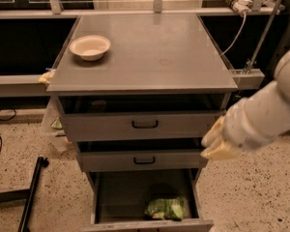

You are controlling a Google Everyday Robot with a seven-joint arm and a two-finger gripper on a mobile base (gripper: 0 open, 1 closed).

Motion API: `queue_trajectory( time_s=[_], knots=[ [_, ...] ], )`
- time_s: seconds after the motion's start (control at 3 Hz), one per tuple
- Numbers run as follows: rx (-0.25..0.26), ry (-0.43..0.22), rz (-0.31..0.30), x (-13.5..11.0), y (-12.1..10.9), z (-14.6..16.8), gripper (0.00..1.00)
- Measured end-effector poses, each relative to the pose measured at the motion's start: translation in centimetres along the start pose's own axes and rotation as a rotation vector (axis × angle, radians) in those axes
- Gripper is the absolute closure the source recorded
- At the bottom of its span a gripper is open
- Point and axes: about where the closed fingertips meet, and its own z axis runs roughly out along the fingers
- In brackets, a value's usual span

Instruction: Pick green rice chip bag from bottom drawer and place on counter

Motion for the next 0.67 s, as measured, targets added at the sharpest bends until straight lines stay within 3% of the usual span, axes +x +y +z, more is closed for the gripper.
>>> queue_trajectory(
  time_s=[0.33,0.67],
  knots=[
    [-0.093,-0.03,0.042,2.6,3.0,10.4,0.88],
    [-0.075,-0.046,0.062,3.3,3.0,13.2,1.0]
  ],
)
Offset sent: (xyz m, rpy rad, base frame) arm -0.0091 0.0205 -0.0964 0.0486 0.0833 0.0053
